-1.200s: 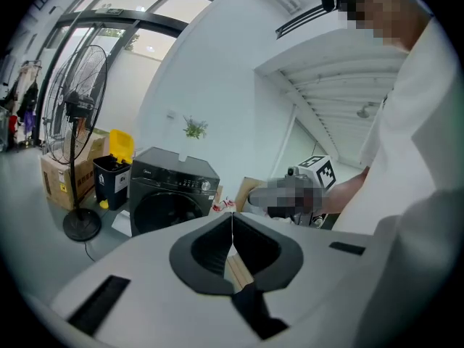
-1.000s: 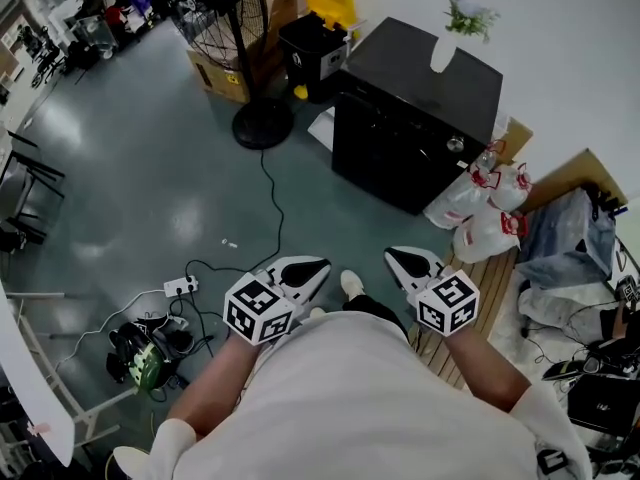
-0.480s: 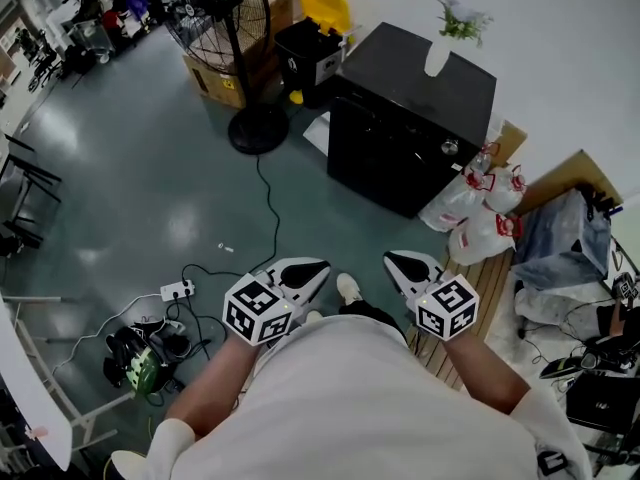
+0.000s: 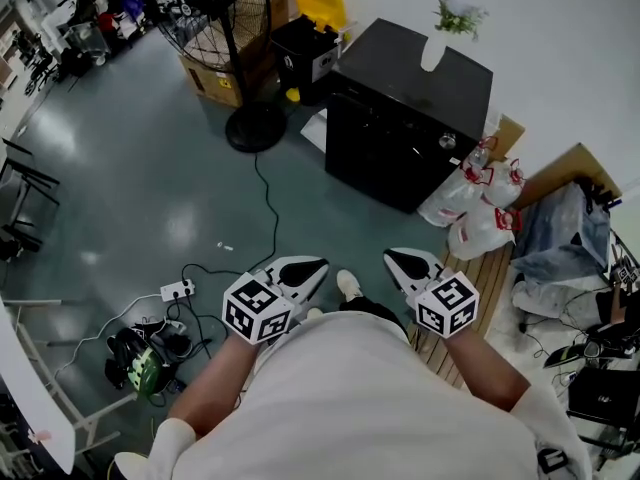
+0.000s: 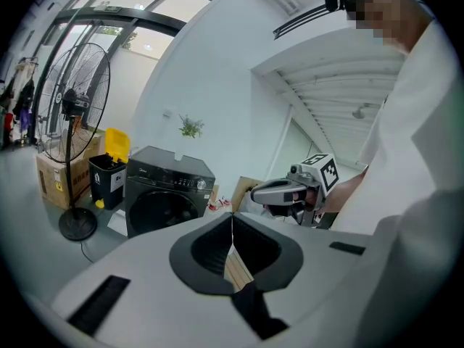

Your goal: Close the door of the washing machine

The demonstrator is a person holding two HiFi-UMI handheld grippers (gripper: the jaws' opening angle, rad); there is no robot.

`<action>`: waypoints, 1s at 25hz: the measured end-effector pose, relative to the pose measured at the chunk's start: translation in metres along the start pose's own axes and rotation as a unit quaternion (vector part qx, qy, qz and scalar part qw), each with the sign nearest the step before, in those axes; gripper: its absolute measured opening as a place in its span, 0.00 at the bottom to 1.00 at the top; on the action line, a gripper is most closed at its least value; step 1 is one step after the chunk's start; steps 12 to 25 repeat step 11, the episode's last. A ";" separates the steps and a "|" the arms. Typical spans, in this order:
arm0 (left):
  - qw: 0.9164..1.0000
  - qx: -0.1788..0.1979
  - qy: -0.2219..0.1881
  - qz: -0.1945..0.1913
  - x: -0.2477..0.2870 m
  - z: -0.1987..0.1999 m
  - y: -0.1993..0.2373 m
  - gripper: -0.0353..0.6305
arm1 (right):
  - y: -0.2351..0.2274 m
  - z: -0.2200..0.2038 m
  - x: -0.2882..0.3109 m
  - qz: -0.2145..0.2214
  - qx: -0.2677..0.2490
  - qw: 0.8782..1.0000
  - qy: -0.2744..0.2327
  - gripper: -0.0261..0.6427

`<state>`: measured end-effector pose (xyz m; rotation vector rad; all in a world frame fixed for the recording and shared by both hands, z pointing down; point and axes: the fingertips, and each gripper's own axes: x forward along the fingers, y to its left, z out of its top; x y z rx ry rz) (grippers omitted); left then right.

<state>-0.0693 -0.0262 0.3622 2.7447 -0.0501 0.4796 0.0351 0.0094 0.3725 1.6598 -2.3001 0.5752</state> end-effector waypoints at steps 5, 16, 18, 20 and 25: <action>1.000 0.000 0.000 0.002 -0.001 0.001 0.003 0.08 | -0.002 -0.002 0.004 0.000 0.002 1.000 0.001 0.05; 1.000 0.001 -0.002 0.009 -0.008 0.001 0.009 0.08 | 0.004 0.001 0.014 0.006 -0.003 1.000 -0.001 0.05; 1.000 0.001 -0.002 0.009 -0.008 0.001 0.009 0.08 | 0.004 0.001 0.014 0.006 -0.003 1.000 -0.001 0.05; 1.000 0.001 -0.002 0.009 -0.008 0.001 0.009 0.08 | 0.004 0.001 0.014 0.006 -0.003 1.000 -0.001 0.05; 1.000 0.001 -0.002 0.009 -0.008 0.001 0.009 0.08 | 0.004 0.001 0.014 0.006 -0.003 1.000 -0.001 0.05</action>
